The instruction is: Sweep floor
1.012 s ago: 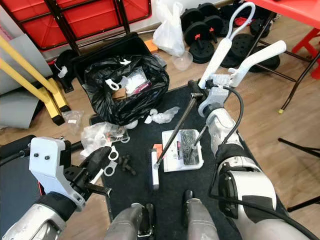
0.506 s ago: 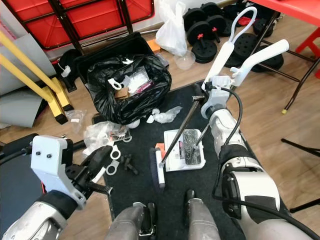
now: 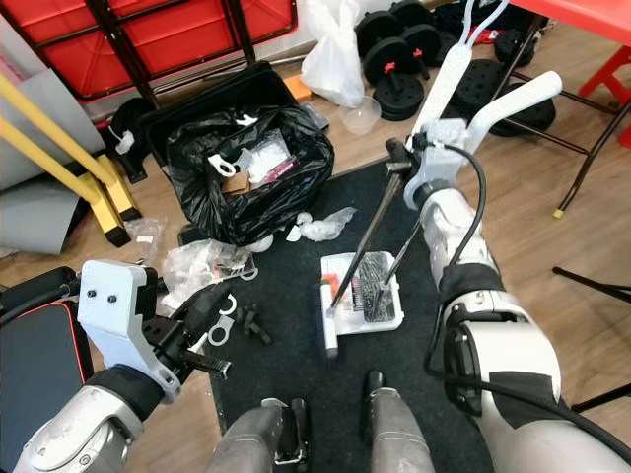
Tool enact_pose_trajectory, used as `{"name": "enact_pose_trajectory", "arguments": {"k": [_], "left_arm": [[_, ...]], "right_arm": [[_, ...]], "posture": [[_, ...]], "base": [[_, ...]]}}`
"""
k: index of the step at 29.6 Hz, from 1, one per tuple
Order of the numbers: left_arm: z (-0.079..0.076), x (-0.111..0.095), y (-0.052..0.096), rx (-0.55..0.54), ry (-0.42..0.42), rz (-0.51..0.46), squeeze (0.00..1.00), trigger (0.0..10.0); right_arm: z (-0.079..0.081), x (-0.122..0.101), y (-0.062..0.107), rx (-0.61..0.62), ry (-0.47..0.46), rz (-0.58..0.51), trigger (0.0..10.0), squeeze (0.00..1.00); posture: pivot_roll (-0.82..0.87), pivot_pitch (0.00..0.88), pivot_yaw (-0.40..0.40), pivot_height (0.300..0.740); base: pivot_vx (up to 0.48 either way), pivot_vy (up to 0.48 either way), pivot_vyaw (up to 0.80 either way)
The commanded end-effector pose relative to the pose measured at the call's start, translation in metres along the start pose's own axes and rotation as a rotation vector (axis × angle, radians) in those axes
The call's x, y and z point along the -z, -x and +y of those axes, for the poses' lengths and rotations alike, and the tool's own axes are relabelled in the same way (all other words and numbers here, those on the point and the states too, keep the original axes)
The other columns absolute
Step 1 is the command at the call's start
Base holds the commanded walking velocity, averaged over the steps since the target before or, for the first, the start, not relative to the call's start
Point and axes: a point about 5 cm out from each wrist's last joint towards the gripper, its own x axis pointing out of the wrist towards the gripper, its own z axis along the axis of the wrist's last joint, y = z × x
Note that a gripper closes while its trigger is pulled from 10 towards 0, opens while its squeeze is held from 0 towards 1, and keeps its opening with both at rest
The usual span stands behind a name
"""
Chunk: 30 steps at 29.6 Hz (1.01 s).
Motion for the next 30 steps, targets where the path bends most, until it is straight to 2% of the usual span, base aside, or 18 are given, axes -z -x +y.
{"name": "enact_pose_trajectory", "arguments": {"k": [1,7,12,17,18,23,24,26,28,30], "left_arm": [[-0.001,0.003,0.002,0.004,-0.008,0.019,0.00,10.0],[0.000,0.004,-0.002,0.011,-0.007,0.017,0.00,10.0],[0.000,0.005,-0.002,0.010,-0.006,0.018,0.00,10.0],[-0.001,0.006,-0.003,0.010,-0.006,0.017,0.00,10.0],[-0.001,0.006,-0.004,0.011,-0.007,0.014,0.00,10.0],[-0.001,0.006,-0.005,0.011,-0.007,0.012,0.00,10.0],[-0.002,0.006,-0.007,0.017,-0.009,0.007,0.00,10.0],[-0.002,0.006,-0.008,0.019,-0.010,0.005,0.00,10.0],[-0.001,0.006,-0.010,0.020,-0.011,0.000,0.00,10.0],[-0.001,0.006,-0.010,0.020,-0.011,0.000,0.00,10.0]], "right_arm": [[-0.006,-0.010,-0.002,0.029,0.071,-0.009,10.0,0.00],[-0.004,-0.038,-0.009,0.027,0.051,-0.077,10.0,0.00],[0.000,-0.049,-0.011,0.007,0.024,-0.106,10.0,0.00],[0.013,-0.061,-0.013,-0.070,-0.034,-0.155,10.0,0.00],[0.021,-0.065,-0.013,-0.124,-0.085,-0.169,10.0,0.00],[0.028,-0.068,-0.013,-0.174,-0.135,-0.184,10.0,0.00],[0.037,-0.074,-0.012,-0.235,-0.170,-0.212,10.0,0.00],[0.040,-0.077,-0.012,-0.254,-0.175,-0.221,10.0,0.00],[0.047,-0.082,-0.010,-0.317,-0.224,-0.239,10.0,0.00],[0.047,-0.082,-0.010,-0.317,-0.224,-0.239,10.0,0.00]], "posture": [[0.06,0.325,-0.011,0.740],[0.05,0.327,-0.012,0.740],[0.05,0.327,-0.014,0.740],[0.04,0.317,-0.019,0.740],[0.03,0.312,-0.022,0.740],[0.03,0.311,-0.022,0.740],[0.02,0.302,-0.023,0.740],[0.02,0.301,-0.022,0.740],[0.02,0.292,-0.021,0.740],[0.02,0.292,-0.021,0.740]], "base": [[0.000,0.000,0.00],[0.000,0.000,0.00],[0.000,0.000,0.00],[0.000,0.000,0.00],[0.000,0.000,0.00],[0.000,0.000,0.00],[0.000,0.000,0.00],[0.000,0.000,0.00],[0.000,0.000,0.00],[0.000,0.000,0.00]]}}
